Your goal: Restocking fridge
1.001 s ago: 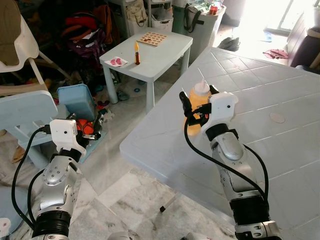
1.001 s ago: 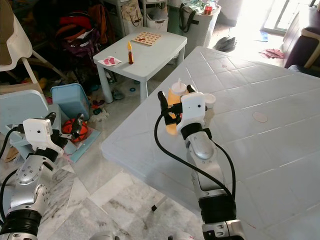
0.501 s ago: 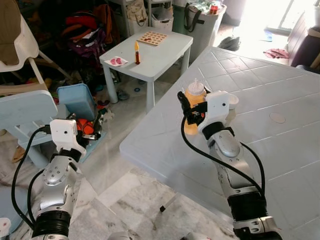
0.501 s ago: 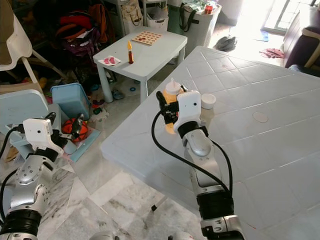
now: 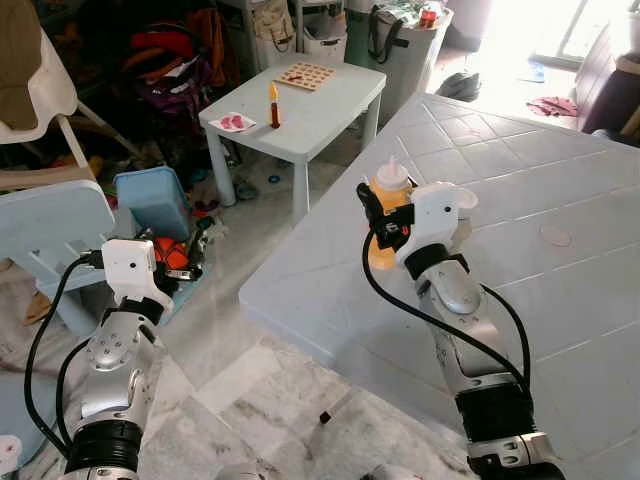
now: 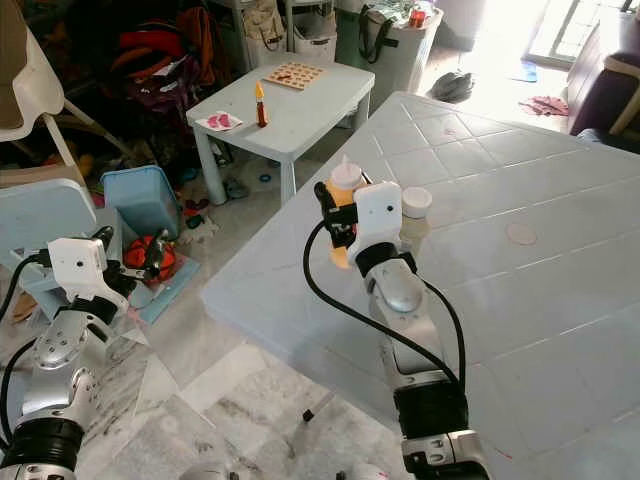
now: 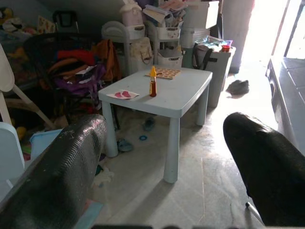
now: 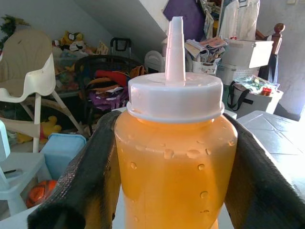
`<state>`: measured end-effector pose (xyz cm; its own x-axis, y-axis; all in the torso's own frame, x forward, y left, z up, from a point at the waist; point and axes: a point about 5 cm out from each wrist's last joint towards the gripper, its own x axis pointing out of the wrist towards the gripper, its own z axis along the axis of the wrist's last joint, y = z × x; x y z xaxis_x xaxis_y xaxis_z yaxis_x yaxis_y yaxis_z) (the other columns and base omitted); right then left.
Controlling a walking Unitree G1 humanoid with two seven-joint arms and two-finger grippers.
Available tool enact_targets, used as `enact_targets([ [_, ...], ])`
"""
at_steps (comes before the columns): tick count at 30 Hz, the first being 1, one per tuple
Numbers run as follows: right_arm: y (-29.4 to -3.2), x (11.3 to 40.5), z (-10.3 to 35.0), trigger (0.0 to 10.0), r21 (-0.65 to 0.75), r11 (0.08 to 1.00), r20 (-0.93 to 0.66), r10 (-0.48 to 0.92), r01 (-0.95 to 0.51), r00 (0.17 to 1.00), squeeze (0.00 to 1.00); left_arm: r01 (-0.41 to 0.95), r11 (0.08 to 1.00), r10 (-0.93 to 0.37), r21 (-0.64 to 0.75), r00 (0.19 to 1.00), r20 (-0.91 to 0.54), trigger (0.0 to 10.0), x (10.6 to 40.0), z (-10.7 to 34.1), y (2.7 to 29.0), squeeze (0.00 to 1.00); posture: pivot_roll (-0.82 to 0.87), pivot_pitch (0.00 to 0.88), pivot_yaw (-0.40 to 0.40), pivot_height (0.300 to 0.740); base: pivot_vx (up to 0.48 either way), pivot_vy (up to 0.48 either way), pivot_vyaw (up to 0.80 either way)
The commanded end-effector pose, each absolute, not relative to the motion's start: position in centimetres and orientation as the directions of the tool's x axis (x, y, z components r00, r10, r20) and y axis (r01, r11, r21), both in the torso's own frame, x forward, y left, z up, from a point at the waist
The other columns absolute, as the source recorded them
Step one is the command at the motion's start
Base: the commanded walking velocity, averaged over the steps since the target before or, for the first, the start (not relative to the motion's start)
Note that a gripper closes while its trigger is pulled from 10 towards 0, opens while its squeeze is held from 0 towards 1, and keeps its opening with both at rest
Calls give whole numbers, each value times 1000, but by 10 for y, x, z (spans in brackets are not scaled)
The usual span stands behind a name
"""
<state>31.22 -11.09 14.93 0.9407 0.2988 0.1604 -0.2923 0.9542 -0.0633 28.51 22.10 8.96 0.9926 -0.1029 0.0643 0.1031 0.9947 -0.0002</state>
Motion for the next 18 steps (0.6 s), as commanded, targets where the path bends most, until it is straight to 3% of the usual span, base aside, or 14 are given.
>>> enact_targets([
  [1, -108, 313, 152, 10000, -31, 947, 170, 320, -320, 932, 0, 112, 994, -112, 14, 992, 51, 10000, 286, 90, 222, 0, 40, 0, 39, 740, 0, 0, 0],
  [4, -104, 312, 157, 10000, 18, 937, 196, 339, -349, 920, 0, 111, 994, -112, 17, 993, 43, 10000, 286, 89, 222, 0, 44, 0, 43, 740, 0, 0, 0],
  [9, -84, 301, 174, 10000, 132, 836, 271, 486, -532, 831, 0, 88, 996, -88, 30, 996, 31, 10000, 286, 88, 226, 0, 49, 0, 42, 740, 0, 0, 0],
  [15, -68, 285, 186, 10000, 97, 754, 304, 599, -649, 741, 0, 34, 999, -34, 15, 999, 14, 10000, 289, 85, 224, 0, 53, 0, 14, 740, 0, 0, 0],
  [18, -63, 278, 182, 10000, 84, 733, 304, 626, -675, 718, 0, 1, 1000, -1, 8, 1000, -14, 10000, 284, 77, 225, 0, 49, 0, -5, 740, 0, 0, 554],
])
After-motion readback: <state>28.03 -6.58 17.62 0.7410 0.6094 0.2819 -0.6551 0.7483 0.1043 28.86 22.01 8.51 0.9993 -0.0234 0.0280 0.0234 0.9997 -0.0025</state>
